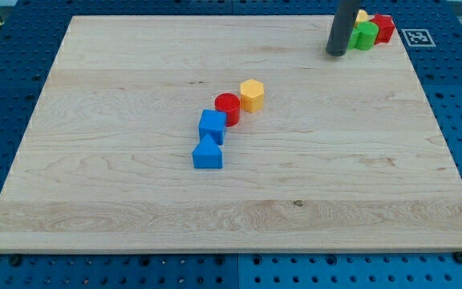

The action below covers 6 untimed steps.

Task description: Move the line of the blocks up a bit

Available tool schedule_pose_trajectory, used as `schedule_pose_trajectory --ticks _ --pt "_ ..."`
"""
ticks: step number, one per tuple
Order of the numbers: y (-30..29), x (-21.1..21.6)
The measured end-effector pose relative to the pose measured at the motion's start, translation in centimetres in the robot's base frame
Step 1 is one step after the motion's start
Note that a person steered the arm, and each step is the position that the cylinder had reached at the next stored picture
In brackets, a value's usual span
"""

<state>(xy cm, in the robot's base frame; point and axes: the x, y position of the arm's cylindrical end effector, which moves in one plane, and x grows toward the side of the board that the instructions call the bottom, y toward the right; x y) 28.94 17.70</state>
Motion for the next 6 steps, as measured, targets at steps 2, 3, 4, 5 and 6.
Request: schedule_pose_trajectory --ticks 2,3,4,5,6 --pt "-2.9 1.2" --pt "-7.1 6.8" --pt "-10.9 10.9" --pt "-14.3 12.9" --pt "-12.0 17.0"
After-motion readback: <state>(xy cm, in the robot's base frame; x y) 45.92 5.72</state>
